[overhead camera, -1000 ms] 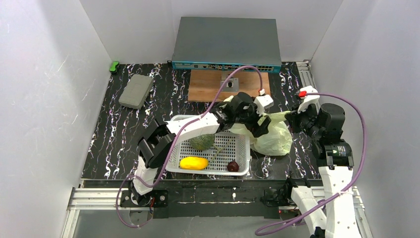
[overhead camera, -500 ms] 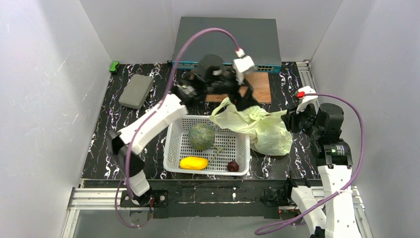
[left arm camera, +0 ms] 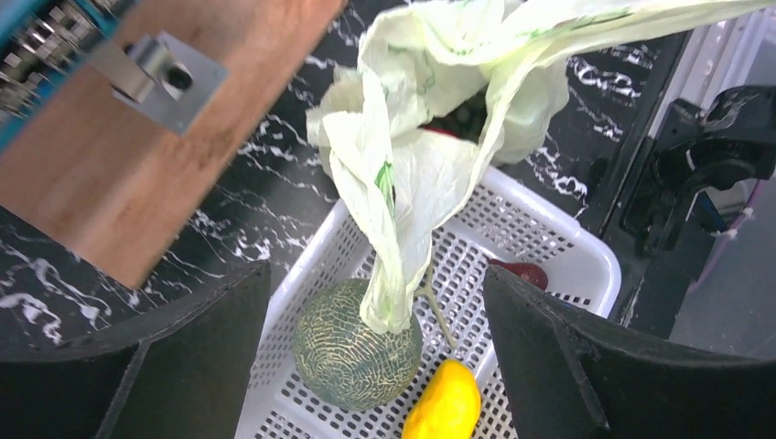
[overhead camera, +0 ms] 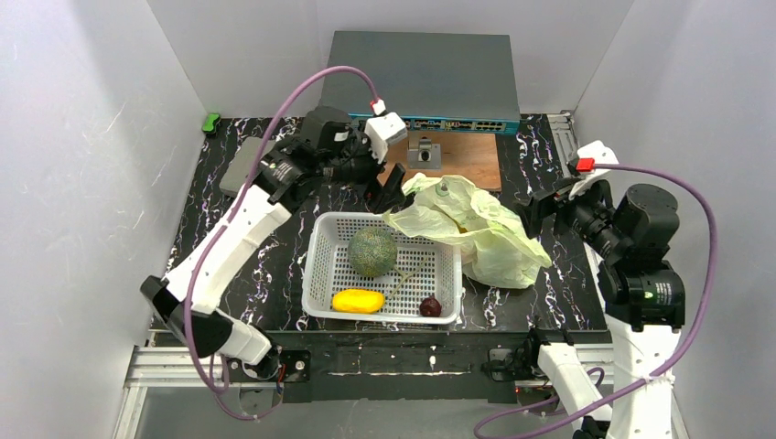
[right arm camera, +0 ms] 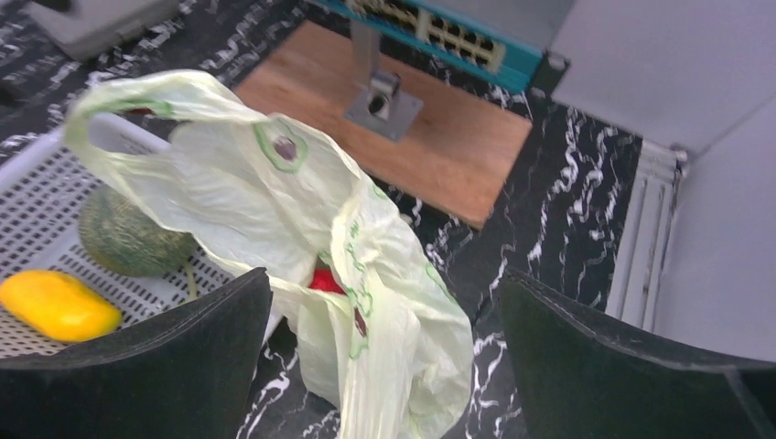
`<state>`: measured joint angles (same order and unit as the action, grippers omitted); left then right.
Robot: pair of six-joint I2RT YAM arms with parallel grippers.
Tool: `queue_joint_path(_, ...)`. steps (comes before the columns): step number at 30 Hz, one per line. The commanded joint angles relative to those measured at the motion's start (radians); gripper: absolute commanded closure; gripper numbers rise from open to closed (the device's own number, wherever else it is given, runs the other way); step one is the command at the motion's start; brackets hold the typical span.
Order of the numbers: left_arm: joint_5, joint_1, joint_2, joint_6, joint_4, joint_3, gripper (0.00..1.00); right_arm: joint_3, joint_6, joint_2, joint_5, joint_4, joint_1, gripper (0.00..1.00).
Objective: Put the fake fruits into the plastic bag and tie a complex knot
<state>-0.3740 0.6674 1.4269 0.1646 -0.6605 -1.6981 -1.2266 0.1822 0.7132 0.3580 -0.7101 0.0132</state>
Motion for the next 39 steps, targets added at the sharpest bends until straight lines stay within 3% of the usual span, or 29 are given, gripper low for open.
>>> queue_joint_path(1,0.0,-0.002,0.035,-0.002,-0.061,0.025,0.16,-0.091,-0.013,0.026,0.16,-0.01,-0.002,0.02)
queue_joint_path(6,0.046,-0.001,0.08,0.001,-0.031,0.04,0.26,-0.063,-0.032,0.065,0.284,0.107,0.01,0.02)
queue_joint_path(7,0.037,-0.001,0.092,-0.005,-0.031,0.033,0.31,-0.051,-0.029,0.076,0.294,0.138,0.024,0.02)
queue_joint_path(11,-0.042,-0.002,0.122,-0.062,-0.038,-0.006,0.71,0.002,0.03,0.121,0.272,0.271,0.149,0.02)
queue_joint_path(15,-0.114,-0.001,0.119,-0.136,-0.009,-0.011,0.98,0.14,0.111,0.139,0.235,0.53,0.301,0.02)
queue_joint_path(21,-0.151,-0.003,0.115,-0.224,0.022,-0.015,1.0,0.227,0.132,0.259,0.24,0.841,0.442,0.02)
queue_joint_path(26,-0.191,-0.006,0.123,-0.279,0.063,-0.017,1.0,0.303,0.127,0.336,0.16,1.096,0.553,0.02)
queue_joint_path(33,-0.238,-0.03,0.129,-0.345,0.126,-0.002,1.0,0.353,0.081,0.416,0.169,1.227,0.637,0.02)
queue_joint_path(37,-0.28,-0.04,0.119,-0.391,0.184,0.015,1.0,0.365,0.058,0.481,0.042,1.267,0.668,0.02)
queue_joint_path(39,-0.302,-0.045,0.104,-0.414,0.211,0.026,1.0,0.378,0.06,0.519,-0.054,1.278,0.669,0.15)
